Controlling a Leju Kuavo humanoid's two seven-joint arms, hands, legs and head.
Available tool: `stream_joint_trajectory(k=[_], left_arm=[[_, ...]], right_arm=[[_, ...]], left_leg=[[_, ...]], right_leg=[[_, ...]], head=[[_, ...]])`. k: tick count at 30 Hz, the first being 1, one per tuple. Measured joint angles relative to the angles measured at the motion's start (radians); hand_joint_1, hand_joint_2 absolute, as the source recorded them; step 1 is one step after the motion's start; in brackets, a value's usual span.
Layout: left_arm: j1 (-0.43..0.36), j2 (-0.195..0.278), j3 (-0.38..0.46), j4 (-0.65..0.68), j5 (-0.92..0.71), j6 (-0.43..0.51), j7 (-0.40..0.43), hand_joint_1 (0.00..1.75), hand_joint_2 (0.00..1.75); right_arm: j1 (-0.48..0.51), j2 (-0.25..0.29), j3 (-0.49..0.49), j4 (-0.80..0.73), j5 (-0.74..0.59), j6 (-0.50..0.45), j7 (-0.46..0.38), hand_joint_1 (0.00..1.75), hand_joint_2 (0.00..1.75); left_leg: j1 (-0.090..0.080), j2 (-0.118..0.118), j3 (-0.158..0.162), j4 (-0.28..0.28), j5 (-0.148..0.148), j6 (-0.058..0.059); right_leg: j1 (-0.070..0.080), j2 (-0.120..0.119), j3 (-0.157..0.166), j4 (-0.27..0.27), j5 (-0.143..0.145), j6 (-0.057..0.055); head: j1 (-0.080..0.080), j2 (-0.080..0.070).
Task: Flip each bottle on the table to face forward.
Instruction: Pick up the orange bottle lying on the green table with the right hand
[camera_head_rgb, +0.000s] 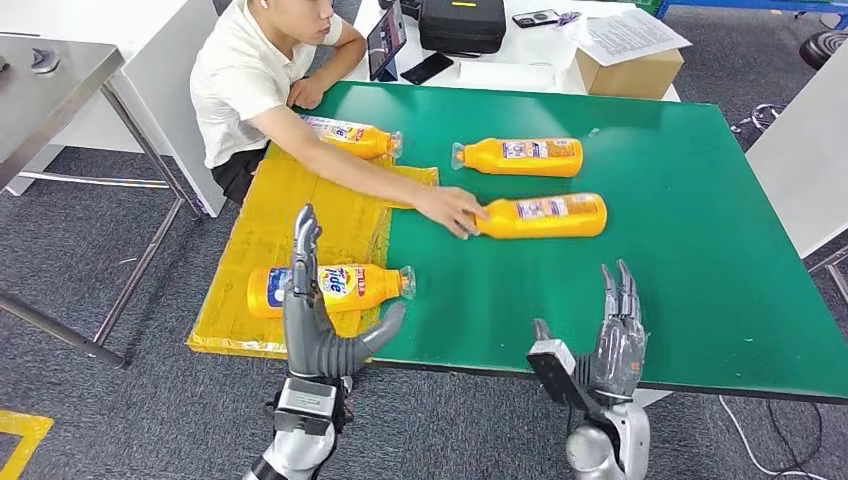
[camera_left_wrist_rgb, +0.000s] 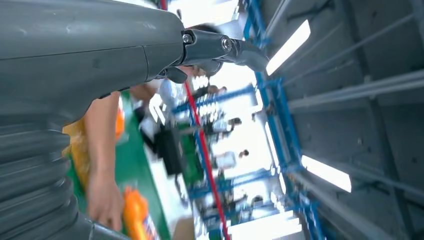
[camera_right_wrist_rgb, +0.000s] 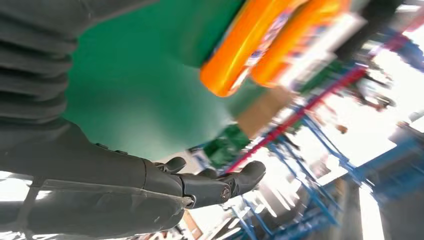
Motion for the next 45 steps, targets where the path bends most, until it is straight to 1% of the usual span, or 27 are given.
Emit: stream_joint_trajectory(k=[4,7,11,15,23,28,33,36,40,41,42,44,45], left_arm=[[0.001,0.008,-0.045,0.012,0.015,-0.013,0.018,0.00,1.75],[0.001,0.012,-0.067,0.013,0.013,-0.021,0.033,0.00,1.75],[0.001,0.014,-0.083,0.016,0.009,-0.031,0.051,0.00,1.75],[0.001,0.014,-0.092,0.019,0.005,-0.037,0.058,0.00,1.75],[-0.001,0.014,-0.100,0.019,0.003,-0.054,0.081,0.00,1.75],[-0.001,0.014,-0.101,0.019,-0.012,-0.087,0.132,0.00,1.75],[-0.001,0.013,-0.103,0.018,-0.019,-0.112,0.152,0.00,1.75],[-0.001,0.013,-0.104,0.018,-0.019,-0.117,0.156,0.00,1.75],[-0.001,0.013,-0.104,0.018,-0.018,-0.122,0.157,0.00,1.75],[-0.001,0.013,-0.104,0.018,-0.018,-0.124,0.158,0.00,1.75],[-0.001,0.013,-0.104,0.018,-0.017,-0.124,0.158,0.00,1.75],[-0.001,0.013,-0.105,0.018,-0.016,-0.127,0.160,0.00,1.75],[-0.001,0.013,-0.105,0.018,-0.014,-0.129,0.162,0.00,1.75]], right_arm=[[-0.089,-0.092,0.017,0.135,0.071,0.018,0.118,0.00,1.75],[-0.140,-0.148,0.040,0.212,0.131,0.040,0.201,0.00,1.75],[-0.193,-0.201,0.072,0.297,0.180,0.069,0.258,0.00,1.75],[-0.223,-0.230,0.106,0.349,0.222,0.071,0.280,0.00,1.75],[-0.260,-0.245,0.165,0.398,0.255,0.118,0.306,0.00,1.75],[-0.279,-0.268,0.215,0.409,0.265,0.218,0.323,0.00,1.75],[-0.330,-0.315,0.288,0.410,0.250,0.354,0.330,0.00,1.75],[-0.353,-0.337,0.320,0.411,0.244,0.385,0.334,0.00,1.75],[-0.365,-0.351,0.341,0.414,0.213,0.407,0.338,0.00,1.75],[-0.367,-0.353,0.344,0.416,0.199,0.415,0.338,0.20,1.75],[-0.368,-0.355,0.346,0.418,0.185,0.422,0.337,0.60,1.75],[-0.371,-0.358,0.351,0.425,0.163,0.437,0.332,1.47,1.75],[-0.373,-0.361,0.353,0.430,0.155,0.445,0.329,1.71,1.75]], left_leg=[[0.000,0.000,0.000,0.000,0.000,0.000],[0.000,0.000,0.000,0.000,0.000,0.000],[0.000,0.000,0.000,0.000,0.000,0.000],[0.000,0.000,-0.001,0.000,0.000,0.000],[0.000,0.000,-0.001,0.000,0.000,0.000],[0.000,0.000,-0.001,0.000,0.000,0.000],[0.000,0.001,-0.001,0.000,0.000,0.000],[0.000,0.000,-0.001,0.000,0.000,0.000],[0.000,0.000,-0.001,0.000,0.000,0.000],[0.000,0.000,-0.001,0.000,0.000,0.000],[0.000,0.000,-0.001,0.000,0.000,0.000],[0.000,0.000,-0.001,0.000,0.000,0.000],[0.000,0.000,-0.001,0.000,0.000,0.000]], right_leg=[[0.000,0.000,0.000,0.000,0.000,0.000],[0.000,0.000,0.000,0.000,0.000,0.000],[0.000,0.000,-0.001,0.000,0.000,0.000],[0.000,0.000,-0.001,0.000,0.000,0.000],[0.000,0.000,-0.001,0.000,0.000,0.000],[0.000,0.000,-0.001,0.000,0.000,0.000],[0.000,0.000,-0.001,0.000,0.000,0.000],[0.000,0.000,0.000,0.000,0.000,0.000],[0.000,0.000,-0.001,0.000,0.000,0.000],[0.000,0.000,-0.001,0.000,0.000,0.000],[0.000,0.000,-0.001,0.000,0.000,0.000],[0.000,0.000,-0.001,0.000,0.000,0.000],[0.000,0.000,-0.001,0.000,0.000,0.000]], head=[[0.000,0.000],[0.000,0.000],[0.000,0.000],[0.000,0.000],[0.000,0.000],[0.000,0.000],[0.000,0.000],[0.000,0.000],[0.000,0.000],[0.000,0.000],[0.000,0.000],[0.000,0.000],[0.000,0.000]])
